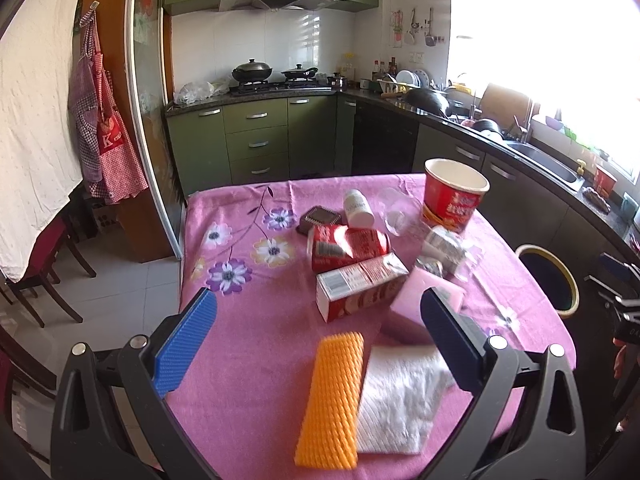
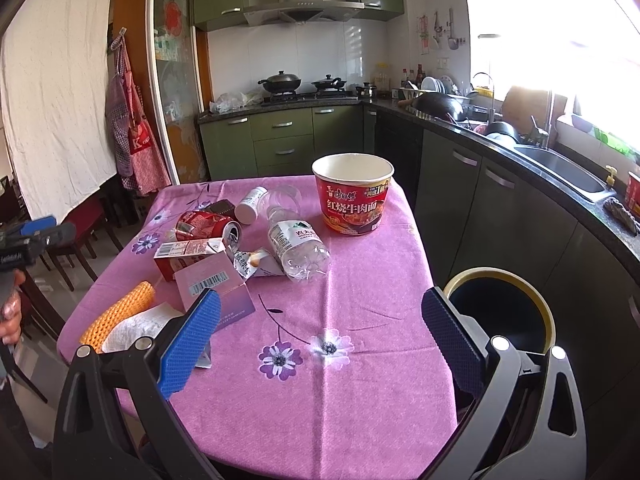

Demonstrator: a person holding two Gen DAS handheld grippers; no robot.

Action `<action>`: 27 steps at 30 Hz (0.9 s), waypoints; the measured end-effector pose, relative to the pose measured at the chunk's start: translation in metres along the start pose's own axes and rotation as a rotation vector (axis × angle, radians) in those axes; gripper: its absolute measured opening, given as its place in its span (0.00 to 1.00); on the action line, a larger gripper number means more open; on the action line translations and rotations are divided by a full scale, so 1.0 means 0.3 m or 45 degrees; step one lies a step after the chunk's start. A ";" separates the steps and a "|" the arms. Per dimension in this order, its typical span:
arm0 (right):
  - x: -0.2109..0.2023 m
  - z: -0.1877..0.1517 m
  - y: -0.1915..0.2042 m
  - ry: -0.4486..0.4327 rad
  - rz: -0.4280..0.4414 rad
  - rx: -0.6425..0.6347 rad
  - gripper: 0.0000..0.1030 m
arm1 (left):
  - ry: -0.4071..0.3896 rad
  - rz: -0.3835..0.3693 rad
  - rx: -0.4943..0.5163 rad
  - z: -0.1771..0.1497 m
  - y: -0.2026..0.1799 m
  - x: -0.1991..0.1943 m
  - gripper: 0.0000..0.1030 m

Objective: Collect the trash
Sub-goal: 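Reach the right tool to the red-and-white noodle cup and grasp its rim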

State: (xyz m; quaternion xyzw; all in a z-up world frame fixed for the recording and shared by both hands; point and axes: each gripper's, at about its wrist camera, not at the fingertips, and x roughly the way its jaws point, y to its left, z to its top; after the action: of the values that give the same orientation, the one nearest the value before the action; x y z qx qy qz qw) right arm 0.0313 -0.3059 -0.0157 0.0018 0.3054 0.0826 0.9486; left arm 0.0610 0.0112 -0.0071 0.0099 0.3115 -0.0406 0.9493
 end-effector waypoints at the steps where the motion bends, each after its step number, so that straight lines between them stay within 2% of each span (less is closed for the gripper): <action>1: 0.011 0.019 -0.002 0.002 -0.001 -0.011 0.96 | -0.002 -0.002 -0.006 0.018 0.011 0.019 0.94; 6: 0.080 0.141 -0.018 0.004 -0.009 -0.075 0.96 | 0.066 0.026 -0.085 0.142 0.093 0.201 0.94; 9: 0.156 0.236 -0.049 0.041 0.007 -0.078 0.96 | 0.103 0.010 -0.147 0.199 0.148 0.325 0.94; 12: 0.257 0.348 -0.098 0.089 -0.013 -0.050 0.96 | 0.099 0.000 -0.170 0.243 0.180 0.432 0.94; 15: 0.390 0.456 -0.158 0.181 -0.023 -0.019 0.96 | 0.113 -0.017 -0.190 0.278 0.202 0.548 0.94; 17: 0.510 0.531 -0.207 0.279 -0.034 0.005 0.96 | 0.112 -0.029 -0.207 0.296 0.217 0.626 0.94; 23: 0.820 0.673 -0.349 0.535 -0.034 0.139 0.96 | 0.110 -0.028 -0.219 0.288 0.236 0.757 0.94; 25: 0.902 0.689 -0.384 0.606 -0.059 0.146 0.89 | 0.113 -0.013 -0.195 0.272 0.229 0.779 0.94; 27: 0.975 0.690 -0.418 0.688 -0.078 0.161 0.75 | 0.119 0.030 -0.170 0.264 0.222 0.795 0.94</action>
State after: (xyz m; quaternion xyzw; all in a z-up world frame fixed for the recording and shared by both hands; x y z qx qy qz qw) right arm 0.4047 -0.3736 -0.0235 0.0296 0.5516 0.0323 0.8330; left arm 0.3046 0.0571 -0.0850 -0.0477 0.3574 -0.0080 0.9327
